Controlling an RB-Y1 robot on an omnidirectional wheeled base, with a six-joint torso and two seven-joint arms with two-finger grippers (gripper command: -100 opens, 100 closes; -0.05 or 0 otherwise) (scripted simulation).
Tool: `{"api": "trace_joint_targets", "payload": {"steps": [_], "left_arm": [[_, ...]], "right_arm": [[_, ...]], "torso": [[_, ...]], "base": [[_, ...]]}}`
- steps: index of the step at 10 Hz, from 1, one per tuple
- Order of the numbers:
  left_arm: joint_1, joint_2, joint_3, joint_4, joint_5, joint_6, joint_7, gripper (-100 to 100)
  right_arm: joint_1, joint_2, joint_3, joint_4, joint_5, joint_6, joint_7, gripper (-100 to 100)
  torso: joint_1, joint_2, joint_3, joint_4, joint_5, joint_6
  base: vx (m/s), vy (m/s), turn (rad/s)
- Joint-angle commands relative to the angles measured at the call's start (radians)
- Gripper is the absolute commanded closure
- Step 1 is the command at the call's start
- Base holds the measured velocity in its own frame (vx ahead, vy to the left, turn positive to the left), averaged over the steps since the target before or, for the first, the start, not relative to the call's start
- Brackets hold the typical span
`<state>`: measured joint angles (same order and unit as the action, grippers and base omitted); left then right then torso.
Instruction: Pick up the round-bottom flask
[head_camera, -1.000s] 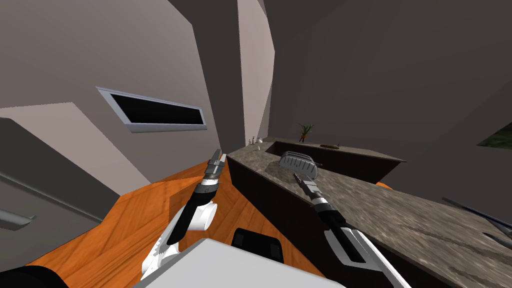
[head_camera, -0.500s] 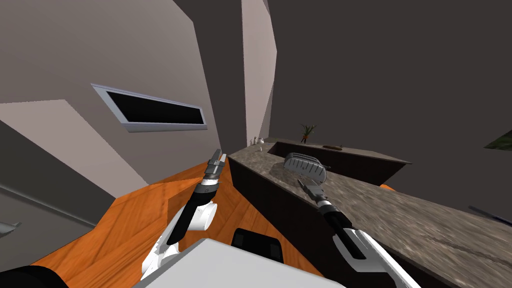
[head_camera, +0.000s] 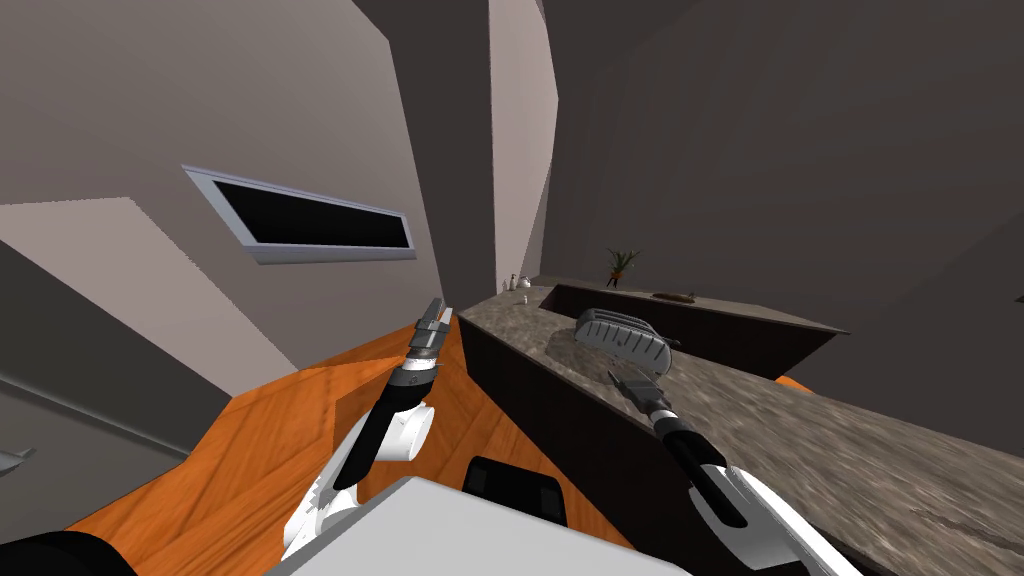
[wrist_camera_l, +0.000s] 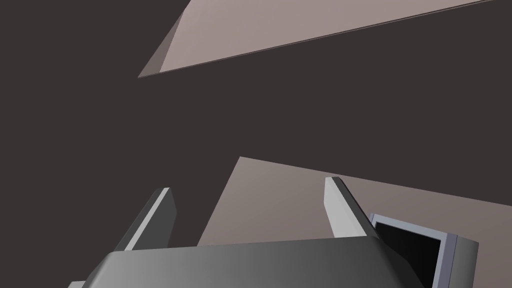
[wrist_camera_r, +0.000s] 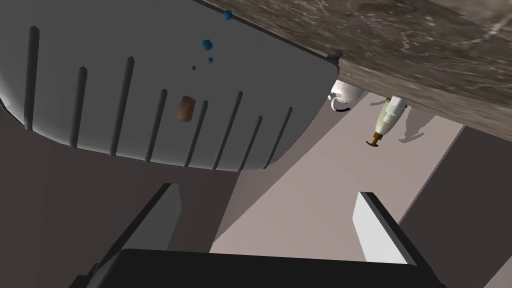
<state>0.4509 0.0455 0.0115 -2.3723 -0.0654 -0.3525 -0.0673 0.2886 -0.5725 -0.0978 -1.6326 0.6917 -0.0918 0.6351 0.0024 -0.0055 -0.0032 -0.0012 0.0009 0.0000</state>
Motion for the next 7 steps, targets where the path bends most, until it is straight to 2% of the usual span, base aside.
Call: {"api": "trace_joint_targets", "payload": {"steps": [1,2,3,7], "left_arm": [[0.000,0.000,0.000,0.000,0.000,0.000,0.000,0],[0.000,0.000,0.000,0.000,0.000,0.000,0.000,0],[0.000,0.000,0.000,0.000,0.000,0.000,0.000,0],[0.000,0.000,0.000,0.000,0.000,0.000,0.000,0]], "right_arm": [[0.002,-0.040,-0.002,0.043,0.023,0.022,0.022,-100],[0.004,-0.060,-0.003,0.071,0.040,0.035,0.038,-100],[0.004,-0.060,-0.003,0.071,0.040,0.035,0.038,-100],[0.012,-0.133,-0.008,0.170,0.099,0.080,0.092,-100]], "torso": [[0.000,0.000,0.000,0.000,0.000,0.000],[0.000,-0.001,-0.001,0.000,0.000,0.000],[0.000,-0.002,-0.001,0.000,0.000,0.000],[0.000,-0.002,-0.001,0.000,0.000,0.000]], "base": [[0.092,0.045,0.050],[0.109,0.059,0.053],[0.081,0.045,0.007],[0.093,0.050,0.046]]}}
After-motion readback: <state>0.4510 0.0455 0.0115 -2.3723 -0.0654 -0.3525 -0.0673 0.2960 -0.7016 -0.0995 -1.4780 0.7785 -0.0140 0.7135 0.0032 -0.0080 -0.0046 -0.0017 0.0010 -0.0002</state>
